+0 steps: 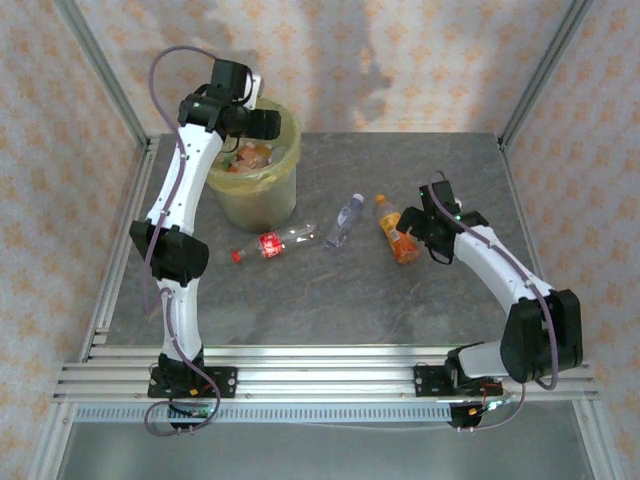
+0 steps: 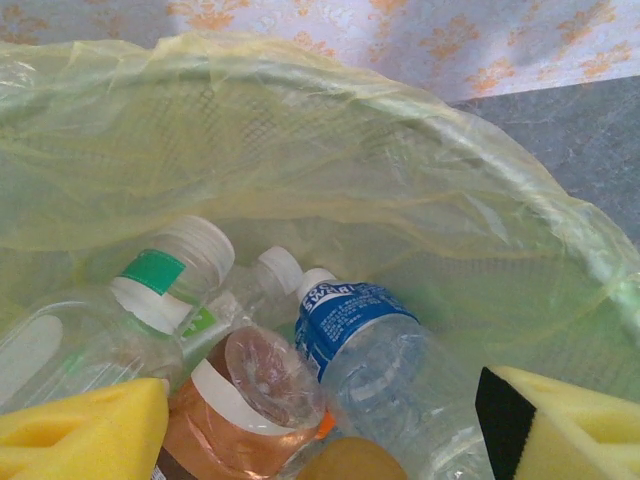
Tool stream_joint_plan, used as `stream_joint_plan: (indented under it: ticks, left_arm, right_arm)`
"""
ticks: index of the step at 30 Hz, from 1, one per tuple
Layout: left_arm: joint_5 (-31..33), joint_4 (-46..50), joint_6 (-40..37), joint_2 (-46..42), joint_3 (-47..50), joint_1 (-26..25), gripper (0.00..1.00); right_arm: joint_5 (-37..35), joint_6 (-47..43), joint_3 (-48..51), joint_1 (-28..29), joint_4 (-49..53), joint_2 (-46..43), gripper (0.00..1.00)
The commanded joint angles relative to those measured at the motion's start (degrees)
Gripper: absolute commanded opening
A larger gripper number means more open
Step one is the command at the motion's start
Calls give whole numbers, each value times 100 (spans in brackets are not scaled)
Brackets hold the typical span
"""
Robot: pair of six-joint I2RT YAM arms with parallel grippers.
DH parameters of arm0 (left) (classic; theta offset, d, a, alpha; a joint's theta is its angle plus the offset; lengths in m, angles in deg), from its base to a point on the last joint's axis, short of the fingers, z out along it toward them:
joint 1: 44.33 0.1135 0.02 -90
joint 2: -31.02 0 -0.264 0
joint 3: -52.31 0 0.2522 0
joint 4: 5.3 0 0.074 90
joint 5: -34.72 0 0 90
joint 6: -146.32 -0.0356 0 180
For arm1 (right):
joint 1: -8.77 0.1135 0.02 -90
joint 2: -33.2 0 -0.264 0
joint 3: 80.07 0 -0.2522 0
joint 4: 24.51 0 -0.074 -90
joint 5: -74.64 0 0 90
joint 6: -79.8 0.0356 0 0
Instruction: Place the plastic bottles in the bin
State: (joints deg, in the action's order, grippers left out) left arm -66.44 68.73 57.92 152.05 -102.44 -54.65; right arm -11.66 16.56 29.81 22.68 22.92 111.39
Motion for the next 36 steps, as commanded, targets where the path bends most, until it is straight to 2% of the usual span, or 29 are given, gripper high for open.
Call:
stream_joint_plan:
  ticks: [1,5,10,18,26,30,36]
  left_arm:
    - [-95,203,4,-139,-236,63,84]
    - [-141,223,80,-344,-219,66,89]
    - [-161,66,220,-901,132,64,100]
    - [-144,-950,665,-2518,2006,59,100]
    - [104,-2018,1362,-4073,4088,58,100]
    - [570,-2225,1780,-4591,4721,64,100]
    - [770,-2452,2168,-5084,5299,61,100]
  right_arm:
    - [75,-202,-116,-38,-36,89,99]
    - [110,-391,-177,-38,46,190,99]
    - [222,-708,-282,-40,155,347,99]
    - [800,-1213,-631,-38,194,906,100]
    - [931,-1590,-1092,-41,369,1585,96]
    - [890,-1712,-1222,-42,369,1862,95]
    - [894,-1842,-1386,-38,413,2288,91]
